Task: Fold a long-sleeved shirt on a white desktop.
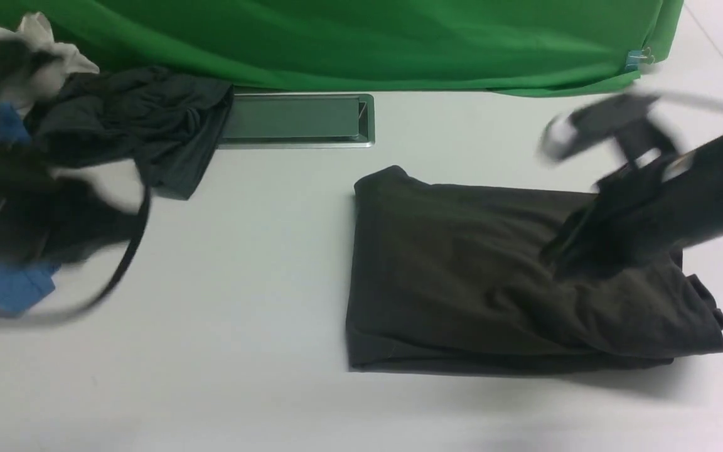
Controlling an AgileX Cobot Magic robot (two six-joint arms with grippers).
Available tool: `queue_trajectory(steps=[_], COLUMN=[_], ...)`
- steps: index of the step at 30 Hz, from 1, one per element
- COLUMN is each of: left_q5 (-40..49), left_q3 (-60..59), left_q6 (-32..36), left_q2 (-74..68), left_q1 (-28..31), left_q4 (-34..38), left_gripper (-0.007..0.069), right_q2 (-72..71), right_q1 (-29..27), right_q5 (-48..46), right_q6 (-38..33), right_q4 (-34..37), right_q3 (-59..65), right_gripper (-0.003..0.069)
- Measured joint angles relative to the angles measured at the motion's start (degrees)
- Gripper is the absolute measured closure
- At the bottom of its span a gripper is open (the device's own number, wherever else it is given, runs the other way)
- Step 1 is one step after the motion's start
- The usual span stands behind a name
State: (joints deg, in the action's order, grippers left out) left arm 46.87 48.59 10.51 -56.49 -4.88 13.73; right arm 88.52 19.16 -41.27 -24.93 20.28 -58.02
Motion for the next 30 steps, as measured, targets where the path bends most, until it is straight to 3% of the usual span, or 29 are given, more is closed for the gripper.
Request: queue_trajectory(steps=[5, 17, 25, 30], left_q5=[1.3, 8.8, 11.5, 15.5], left_q3=[-5.9, -6.8, -6.9, -7.1], left_q6=[-5.0, -9.2, -9.9, -12.5], left_q2=[10.8, 20.8, 20.9, 22.8], left_q1=[0.0, 0.0, -1.3, -3.5], left_q4=[-5.4, -10.8, -12.1, -14.1], left_gripper=[0.0604, 0.0604, 0.0604, 0.0604], right_q2=[11.0, 28.0, 28.8, 20.5], right_q1=[7.5, 19.9, 22.0, 20.7], right_q5=[-0.2, 1.0, -5.1, -15.7], right_q6=[3.6, 10.3, 14.4, 21.3], right_q4=[-8.2, -9.7, -11.1, -22.9], right_q3=[-6.6, -27.6, -37.3, -38.0], right_gripper=[0.062, 0.0592, 0.0575, 0.0566])
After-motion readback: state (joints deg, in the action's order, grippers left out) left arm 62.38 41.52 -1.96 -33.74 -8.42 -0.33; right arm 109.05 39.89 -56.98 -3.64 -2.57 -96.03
